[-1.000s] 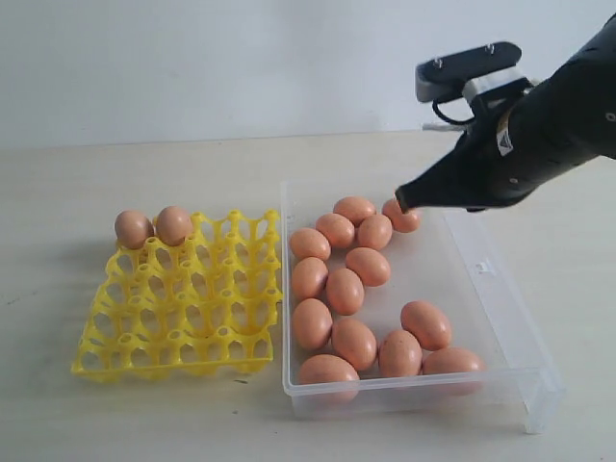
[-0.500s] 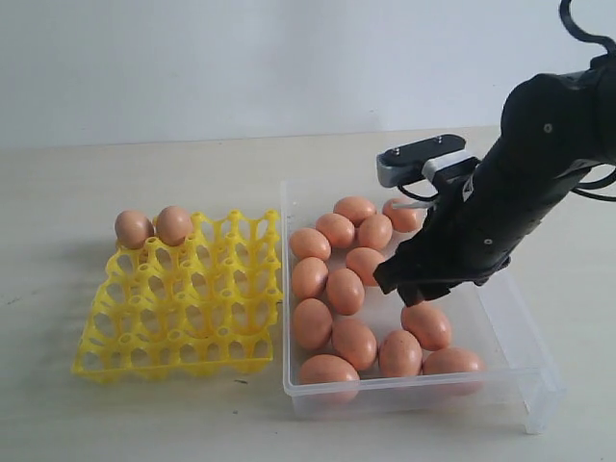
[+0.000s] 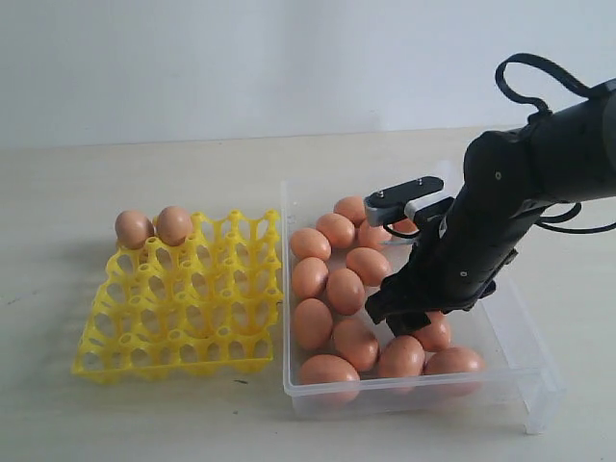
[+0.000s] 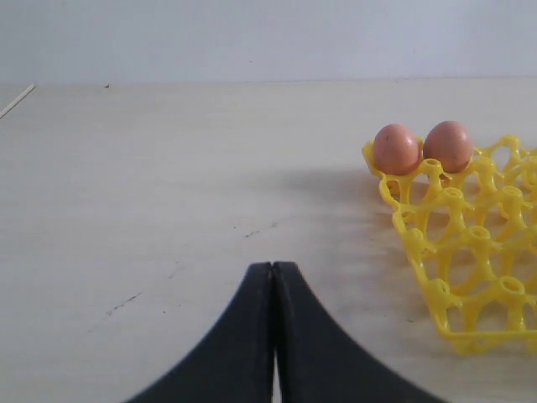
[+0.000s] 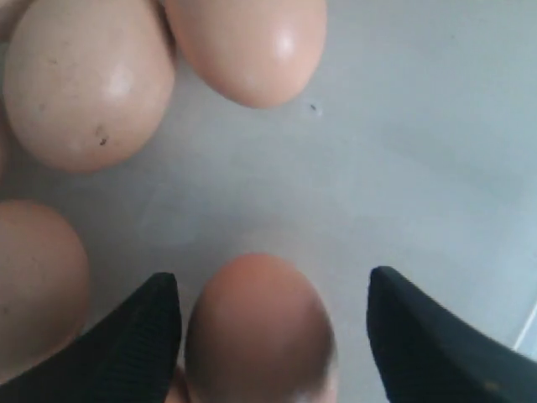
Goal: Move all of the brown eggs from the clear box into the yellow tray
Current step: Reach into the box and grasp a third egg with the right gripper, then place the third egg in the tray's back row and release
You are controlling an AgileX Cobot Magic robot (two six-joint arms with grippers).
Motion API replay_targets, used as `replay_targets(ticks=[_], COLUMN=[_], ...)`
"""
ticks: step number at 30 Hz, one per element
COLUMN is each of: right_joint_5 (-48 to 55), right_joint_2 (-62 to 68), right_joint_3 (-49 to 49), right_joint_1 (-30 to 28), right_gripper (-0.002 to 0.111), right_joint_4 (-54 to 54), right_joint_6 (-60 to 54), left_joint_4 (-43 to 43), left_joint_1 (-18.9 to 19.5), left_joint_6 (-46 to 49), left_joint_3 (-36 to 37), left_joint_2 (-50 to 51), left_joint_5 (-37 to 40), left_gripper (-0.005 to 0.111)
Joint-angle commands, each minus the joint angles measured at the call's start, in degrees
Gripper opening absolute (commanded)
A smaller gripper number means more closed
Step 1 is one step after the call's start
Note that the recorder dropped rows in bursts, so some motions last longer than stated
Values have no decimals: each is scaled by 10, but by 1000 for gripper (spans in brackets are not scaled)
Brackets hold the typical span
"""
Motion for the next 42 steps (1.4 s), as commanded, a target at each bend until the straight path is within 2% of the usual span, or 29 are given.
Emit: replay_targets(ticks=[1,4,5,9,13,17,20,23,26,28,35,42], right_joint_5=[-11,-6,-6,-48,-222,-404,-502,-580,-593,-591,-586,-586], right_joint_2=[10,7,3,-42,-77,-71,-47,-5,43,74,163,232], right_joint_3=[-1,-1,-1,-1,-1,-1,-1,-19,-67,-101,-201,-285], right_joint_1=[-2,-2,-2,-2,26,64,82,85,85,85,88,99], right_gripper=[41,6,0,0,0,0,0,0,0,0,0,0], right_joint_4=[-9,-9,-9,-6,28,12,-50,-179,-293,-310,-314,-370], right_joint_6=[-5,-5,-5,-5,-5,9,90,249,387,431,465,512], left_joint_4=[-3,-3,-3,-3,-3,-3,-3,-3,-3,-3,-3,-3], left_joint_1=[-5,-5,-5,-5,-5,-5,-5,-5,-5,-5,-5,-5], left_joint_6=[0,0,0,0,0,0,0,0,0,0,0,0], left_joint_3=[-2,-2,-2,-2,-2,-2,-2,-2,-2,-2,-2,-2], left_joint_2=[-3,-3,-3,-3,-3,-3,-3,-3,-3,-3,-3,-3], left_joint_5=[-7,-7,-7,-7,-7,-7,-7,-7,-7,-7,-7,-7], left_gripper=[0,0,0,0,0,0,0,0,0,0,0,0])
